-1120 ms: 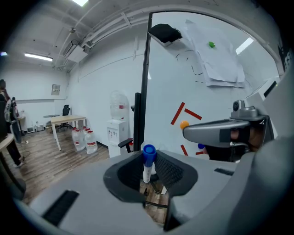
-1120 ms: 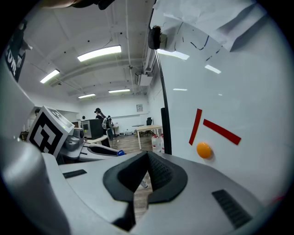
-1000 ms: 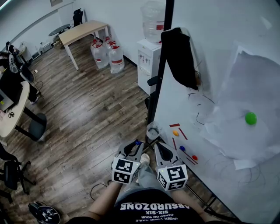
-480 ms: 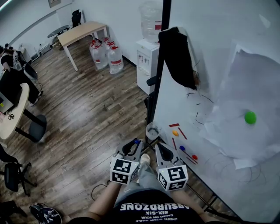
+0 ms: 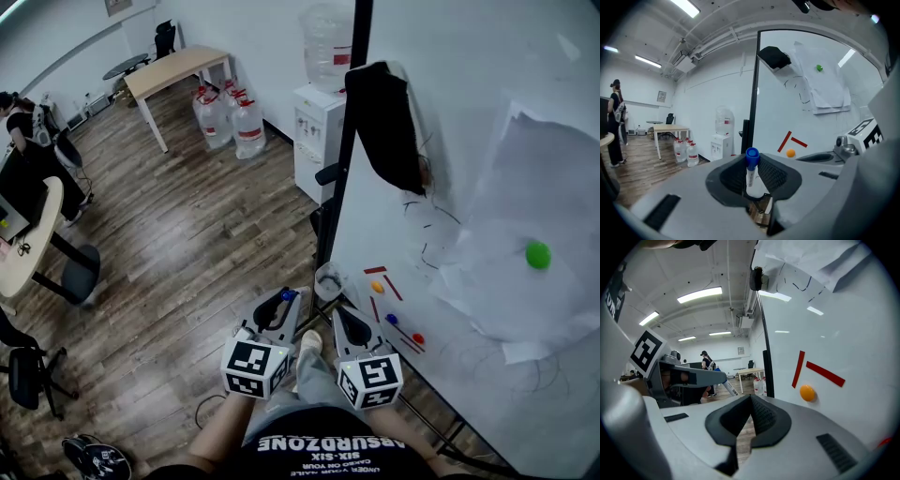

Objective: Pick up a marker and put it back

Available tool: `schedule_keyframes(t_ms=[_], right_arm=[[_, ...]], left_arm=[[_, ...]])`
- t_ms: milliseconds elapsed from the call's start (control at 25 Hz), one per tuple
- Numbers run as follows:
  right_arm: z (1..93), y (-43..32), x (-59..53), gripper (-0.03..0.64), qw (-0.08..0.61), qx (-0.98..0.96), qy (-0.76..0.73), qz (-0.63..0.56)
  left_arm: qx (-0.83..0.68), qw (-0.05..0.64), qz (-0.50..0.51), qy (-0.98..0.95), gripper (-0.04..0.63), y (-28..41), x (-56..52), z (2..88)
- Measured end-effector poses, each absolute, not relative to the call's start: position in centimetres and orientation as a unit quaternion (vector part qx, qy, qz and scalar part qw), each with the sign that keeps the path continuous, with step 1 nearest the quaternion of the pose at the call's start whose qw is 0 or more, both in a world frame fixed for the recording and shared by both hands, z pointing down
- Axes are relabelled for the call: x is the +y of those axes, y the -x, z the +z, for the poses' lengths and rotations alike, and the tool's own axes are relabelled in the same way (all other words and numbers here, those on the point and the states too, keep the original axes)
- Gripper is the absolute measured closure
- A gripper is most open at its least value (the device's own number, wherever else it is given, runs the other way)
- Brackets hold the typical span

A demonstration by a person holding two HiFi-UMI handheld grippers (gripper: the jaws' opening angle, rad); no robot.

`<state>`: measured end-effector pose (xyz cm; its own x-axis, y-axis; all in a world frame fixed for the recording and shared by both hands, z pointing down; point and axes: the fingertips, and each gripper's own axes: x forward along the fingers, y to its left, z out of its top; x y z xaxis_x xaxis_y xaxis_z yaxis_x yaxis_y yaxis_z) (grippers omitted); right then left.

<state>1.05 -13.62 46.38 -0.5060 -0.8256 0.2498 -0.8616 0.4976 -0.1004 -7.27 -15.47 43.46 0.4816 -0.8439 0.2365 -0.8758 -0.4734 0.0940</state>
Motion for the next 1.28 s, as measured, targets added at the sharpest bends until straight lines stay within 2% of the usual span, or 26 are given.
schedule_keyframes(t_ms=[680, 1280], right_arm=[[46.4, -0.8, -14.0, 0.618, 0.085, -0.862, -0.488, 0.107], [46.4, -2.0, -14.7, 0.618, 0.086, -0.854, -0.501, 0.108]], left_arm=[[-0.503, 0.099, 0.044, -0.857, 0.515, 7.7, -15.7, 41.0], [-0.475, 0.094, 0.042, -0.874, 0.515, 5.1, -16.7, 40.5]])
